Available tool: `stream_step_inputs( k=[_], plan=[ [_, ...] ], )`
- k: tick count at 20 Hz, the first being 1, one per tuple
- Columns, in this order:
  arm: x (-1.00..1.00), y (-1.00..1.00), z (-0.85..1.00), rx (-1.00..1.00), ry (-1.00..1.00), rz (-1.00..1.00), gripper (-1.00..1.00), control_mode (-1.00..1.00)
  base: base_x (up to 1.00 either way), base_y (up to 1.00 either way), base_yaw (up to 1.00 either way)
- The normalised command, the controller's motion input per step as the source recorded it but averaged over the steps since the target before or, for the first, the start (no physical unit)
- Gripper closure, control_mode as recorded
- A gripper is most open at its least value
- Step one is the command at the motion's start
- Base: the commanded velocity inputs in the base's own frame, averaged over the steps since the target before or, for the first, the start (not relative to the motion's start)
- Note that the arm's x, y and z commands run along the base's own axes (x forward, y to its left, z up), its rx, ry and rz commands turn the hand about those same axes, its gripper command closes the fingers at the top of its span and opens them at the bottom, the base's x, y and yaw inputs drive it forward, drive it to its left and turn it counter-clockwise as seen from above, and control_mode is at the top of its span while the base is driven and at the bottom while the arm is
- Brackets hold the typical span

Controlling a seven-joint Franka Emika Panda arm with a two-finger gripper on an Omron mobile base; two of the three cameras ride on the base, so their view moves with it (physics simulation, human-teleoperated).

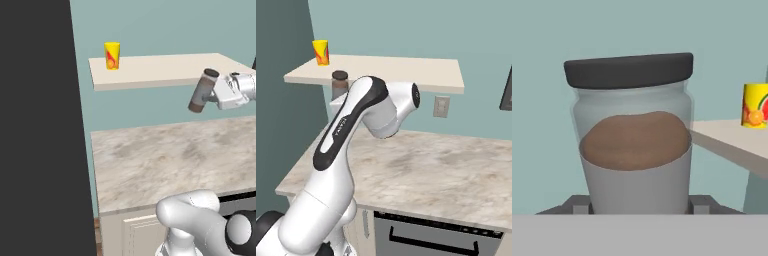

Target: Take the cinnamon bottle from the cabinet and place it on the dining table, next to the plate with the cupcake. Then take the chocolate from the dining counter and place it on the cupcake plate.

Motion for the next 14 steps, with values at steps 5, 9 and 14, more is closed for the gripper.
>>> stream_step_inputs(
  k=[5,9,14],
  plan=[
    [-0.22,0.17,-0.23,-0.03,-0.23,0.13,1.00,-1.00,0.00,0.00,0.00],
    [-0.07,0.16,-0.31,-0.08,-0.14,0.07,1.00,-1.00,0.00,0.00,0.00],
    [0.00,0.01,-0.16,-0.04,0.00,0.01,1.00,1.00,-0.01,-0.01,0.00]
  ],
)
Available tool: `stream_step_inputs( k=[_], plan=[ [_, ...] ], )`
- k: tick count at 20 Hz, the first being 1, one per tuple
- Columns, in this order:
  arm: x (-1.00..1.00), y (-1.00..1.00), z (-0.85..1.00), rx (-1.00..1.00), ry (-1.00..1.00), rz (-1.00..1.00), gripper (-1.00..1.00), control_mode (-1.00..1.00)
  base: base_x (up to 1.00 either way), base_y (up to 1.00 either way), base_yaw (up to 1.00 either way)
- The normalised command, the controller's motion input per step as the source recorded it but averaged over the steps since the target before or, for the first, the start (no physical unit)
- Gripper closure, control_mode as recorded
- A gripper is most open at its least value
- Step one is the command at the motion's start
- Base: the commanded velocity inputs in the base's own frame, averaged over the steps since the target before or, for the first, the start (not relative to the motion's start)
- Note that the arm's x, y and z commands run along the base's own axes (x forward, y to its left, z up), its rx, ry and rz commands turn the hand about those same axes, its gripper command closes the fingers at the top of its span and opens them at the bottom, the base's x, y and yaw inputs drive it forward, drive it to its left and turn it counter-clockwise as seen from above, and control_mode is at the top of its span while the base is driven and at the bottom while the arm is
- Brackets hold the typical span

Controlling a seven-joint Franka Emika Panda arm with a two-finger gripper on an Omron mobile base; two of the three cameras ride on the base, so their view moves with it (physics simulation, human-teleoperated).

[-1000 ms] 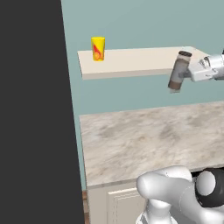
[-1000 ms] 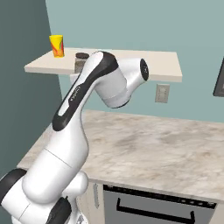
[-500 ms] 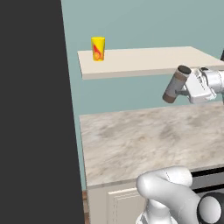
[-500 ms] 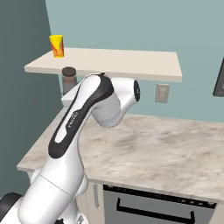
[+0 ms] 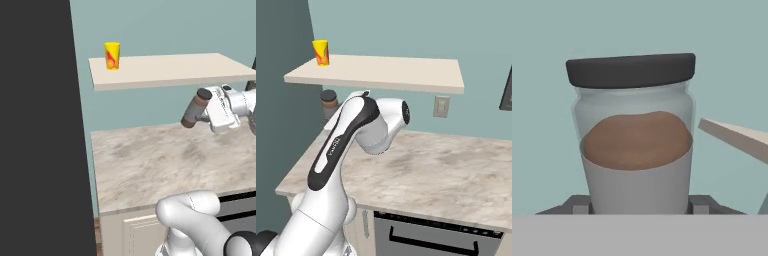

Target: Take the cinnamon bottle from the cabinet and place it on the dining table, next to the plate with the cupcake. Then take the chocolate from the dining counter and place it on the cupcake plate.

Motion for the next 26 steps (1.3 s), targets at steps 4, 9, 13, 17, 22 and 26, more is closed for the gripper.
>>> stream_step_inputs(
  k=[4,9,13,17,22,26],
  plan=[
    [0.00,0.00,0.00,0.00,0.00,0.00,1.00,1.00,-0.04,-0.01,0.00],
    [0.00,0.00,0.00,0.00,0.00,0.00,1.00,1.00,-0.01,-0.25,-0.34],
    [0.00,0.00,0.00,0.00,0.00,0.00,1.00,1.00,0.00,-0.33,-0.68],
    [0.00,0.00,0.00,0.00,0.00,0.00,1.00,1.00,0.00,-0.25,-0.77],
    [0.00,0.00,0.00,0.00,0.00,0.00,1.00,1.00,0.00,-0.16,-0.84],
    [0.00,0.00,0.00,0.00,0.00,0.00,1.00,1.00,0.00,-0.13,-0.87]
  ],
)
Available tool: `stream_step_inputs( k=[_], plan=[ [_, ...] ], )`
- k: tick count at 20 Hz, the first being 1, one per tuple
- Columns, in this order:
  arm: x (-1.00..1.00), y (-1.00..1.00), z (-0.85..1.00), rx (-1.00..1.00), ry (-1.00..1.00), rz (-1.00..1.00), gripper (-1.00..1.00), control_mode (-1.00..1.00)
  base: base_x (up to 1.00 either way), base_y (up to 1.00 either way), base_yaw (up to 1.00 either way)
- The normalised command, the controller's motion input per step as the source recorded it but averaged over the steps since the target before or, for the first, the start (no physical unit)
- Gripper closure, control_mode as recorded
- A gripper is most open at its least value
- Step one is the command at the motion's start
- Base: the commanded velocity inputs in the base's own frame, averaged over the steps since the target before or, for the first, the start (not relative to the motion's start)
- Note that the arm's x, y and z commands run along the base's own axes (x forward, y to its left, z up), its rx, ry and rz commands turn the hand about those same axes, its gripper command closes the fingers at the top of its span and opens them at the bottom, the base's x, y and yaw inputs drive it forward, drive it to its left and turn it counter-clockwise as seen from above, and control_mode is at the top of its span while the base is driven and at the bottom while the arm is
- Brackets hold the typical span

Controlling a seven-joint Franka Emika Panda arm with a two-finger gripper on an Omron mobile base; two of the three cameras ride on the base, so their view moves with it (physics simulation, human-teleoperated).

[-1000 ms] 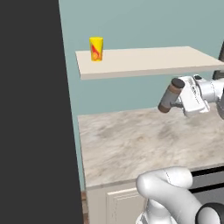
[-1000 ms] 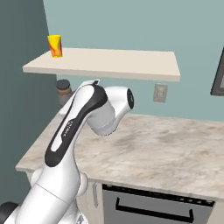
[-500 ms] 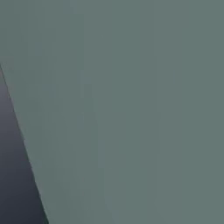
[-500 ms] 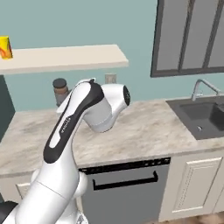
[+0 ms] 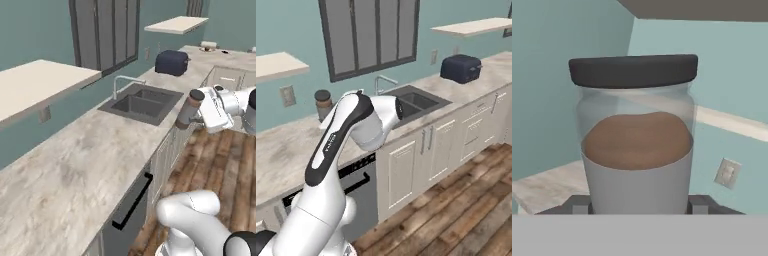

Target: Take the cinnamon bottle from the cabinet and place it on the dining table, next to the plate with the cupcake. Then take the chocolate from the dining counter and place it on the cupcake plate.

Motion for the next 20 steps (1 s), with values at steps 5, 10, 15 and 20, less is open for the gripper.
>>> stream_step_inputs(
  k=[5,10,15,20],
  plan=[
    [0.00,0.00,0.00,0.00,0.00,0.00,1.00,1.00,0.00,-0.11,-0.88],
    [0.00,0.00,0.00,0.00,0.00,0.00,1.00,1.00,0.00,-0.11,-0.89],
    [0.00,0.00,0.00,0.00,0.00,0.00,1.00,1.00,0.19,-0.12,-0.68],
    [0.00,0.00,0.00,0.00,0.00,0.00,1.00,1.00,0.70,-0.18,-0.19]
  ],
)
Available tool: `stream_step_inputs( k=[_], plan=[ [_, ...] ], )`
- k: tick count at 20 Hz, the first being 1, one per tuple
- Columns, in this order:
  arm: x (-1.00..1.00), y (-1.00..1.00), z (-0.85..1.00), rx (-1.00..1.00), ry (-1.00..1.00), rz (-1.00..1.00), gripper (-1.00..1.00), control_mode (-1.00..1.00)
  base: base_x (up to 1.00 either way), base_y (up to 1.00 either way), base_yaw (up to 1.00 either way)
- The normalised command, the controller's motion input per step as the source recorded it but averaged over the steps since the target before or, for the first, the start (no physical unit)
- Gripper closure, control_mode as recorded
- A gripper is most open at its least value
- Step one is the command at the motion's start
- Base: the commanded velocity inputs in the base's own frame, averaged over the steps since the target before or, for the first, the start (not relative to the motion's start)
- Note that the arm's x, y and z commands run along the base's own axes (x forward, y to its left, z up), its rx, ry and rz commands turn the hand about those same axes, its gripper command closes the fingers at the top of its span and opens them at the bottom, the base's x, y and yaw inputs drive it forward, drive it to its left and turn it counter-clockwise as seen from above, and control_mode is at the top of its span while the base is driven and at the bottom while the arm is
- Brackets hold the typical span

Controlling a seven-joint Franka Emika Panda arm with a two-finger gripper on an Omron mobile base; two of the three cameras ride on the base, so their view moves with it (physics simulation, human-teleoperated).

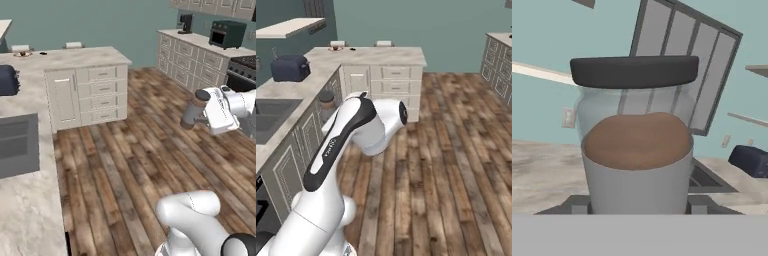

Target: Take the cinnamon bottle from the cabinet and place it on the dining table, next to the plate with the cupcake. Then take the chocolate from the dining counter and place it on the cupcake plate.

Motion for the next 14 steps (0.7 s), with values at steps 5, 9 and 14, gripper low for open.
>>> stream_step_inputs(
  k=[5,9,14],
  plan=[
    [0.00,0.00,0.00,0.00,0.00,0.00,1.00,1.00,0.93,-0.27,0.00],
    [0.00,0.00,0.00,0.00,0.00,0.00,1.00,1.00,0.89,-0.35,0.02],
    [0.00,0.00,0.00,0.00,0.00,0.00,1.00,1.00,0.84,-0.38,0.01]
  ],
)
